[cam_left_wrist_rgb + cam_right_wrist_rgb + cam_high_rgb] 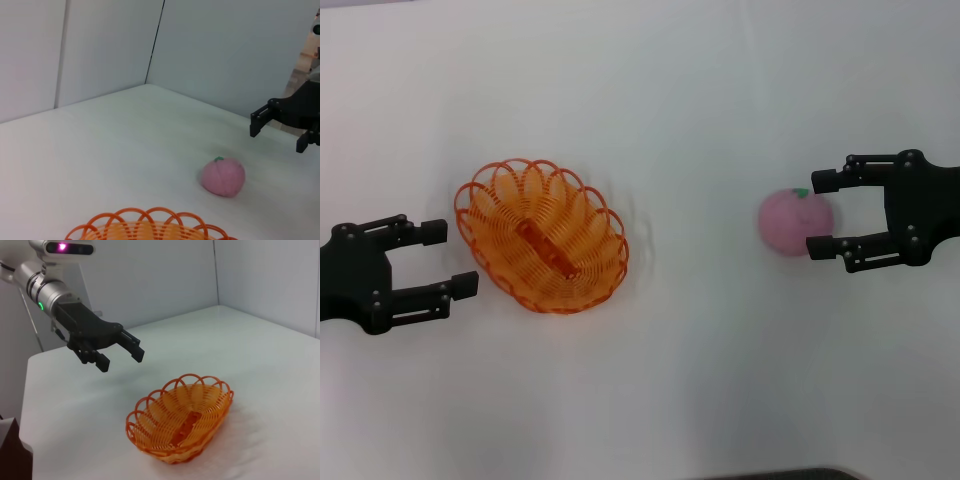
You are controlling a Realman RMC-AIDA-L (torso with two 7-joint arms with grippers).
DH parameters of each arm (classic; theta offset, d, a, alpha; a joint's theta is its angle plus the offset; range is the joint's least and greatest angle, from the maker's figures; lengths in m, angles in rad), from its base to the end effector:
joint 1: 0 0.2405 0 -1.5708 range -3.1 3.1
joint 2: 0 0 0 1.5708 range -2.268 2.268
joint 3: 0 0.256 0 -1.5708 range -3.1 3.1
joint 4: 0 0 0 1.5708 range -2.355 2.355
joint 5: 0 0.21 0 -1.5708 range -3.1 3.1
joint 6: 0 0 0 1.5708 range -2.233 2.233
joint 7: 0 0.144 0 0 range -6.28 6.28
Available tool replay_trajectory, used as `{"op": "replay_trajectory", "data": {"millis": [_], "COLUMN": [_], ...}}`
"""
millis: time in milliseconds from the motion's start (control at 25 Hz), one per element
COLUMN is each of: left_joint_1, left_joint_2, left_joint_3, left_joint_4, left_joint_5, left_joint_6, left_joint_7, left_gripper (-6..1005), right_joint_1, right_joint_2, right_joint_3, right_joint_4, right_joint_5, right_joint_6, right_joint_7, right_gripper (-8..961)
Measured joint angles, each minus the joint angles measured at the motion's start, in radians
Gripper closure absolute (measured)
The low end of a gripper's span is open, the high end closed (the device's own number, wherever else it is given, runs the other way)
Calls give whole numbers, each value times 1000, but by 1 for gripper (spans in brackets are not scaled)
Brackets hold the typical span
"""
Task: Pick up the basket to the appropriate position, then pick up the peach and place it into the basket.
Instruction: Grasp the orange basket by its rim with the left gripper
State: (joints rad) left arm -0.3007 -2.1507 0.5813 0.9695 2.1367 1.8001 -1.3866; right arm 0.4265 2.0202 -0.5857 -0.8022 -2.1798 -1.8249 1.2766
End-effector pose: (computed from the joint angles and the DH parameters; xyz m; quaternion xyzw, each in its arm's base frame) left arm -0.2994 0.2560 0.0294 -0.9432 -0.2252 -0.2067 0.1304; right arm 0.2986 0.2825 0.0472 -0.9662 0.1577 0.1814 0.0932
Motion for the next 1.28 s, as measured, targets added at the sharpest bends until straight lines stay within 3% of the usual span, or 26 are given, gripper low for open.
{"op": "replay_trajectory", "data": {"millis": [160,400,440,560,720,1000,1120,1280], "left_joint_1": [-1,-34,-66,-116,-228,-383,-458,-524], "left_joint_2": [0,5,1,5,32,57,56,43], "left_joint_3": [0,-1,5,39,104,244,321,359], "left_joint_4": [11,119,186,246,302,291,223,90], "left_joint_5": [-8,-33,-24,2,84,315,454,584], "left_joint_6": [1,15,-5,-24,-41,-127,-181,-248], "left_joint_7": [-24,-215,-320,-462,-694,-879,-934,-955], "left_gripper": [221,220,220,220,220,221,220,221], "right_joint_1": [0,0,0,0,0,-4,-8,-13], "right_joint_2": [2,5,5,5,8,13,14,14], "right_joint_3": [-6,-8,-8,-8,-8,-8,-8,-8], "right_joint_4": [0,0,0,0,0,9,10,17], "right_joint_5": [0,-1,-1,-1,-2,-2,-2,-2], "right_joint_6": [13,16,16,16,17,18,19,22], "right_joint_7": [0,0,0,2,2,-5,-6,-6], "right_gripper": [97,96,96,96,97,96,96,97]}}
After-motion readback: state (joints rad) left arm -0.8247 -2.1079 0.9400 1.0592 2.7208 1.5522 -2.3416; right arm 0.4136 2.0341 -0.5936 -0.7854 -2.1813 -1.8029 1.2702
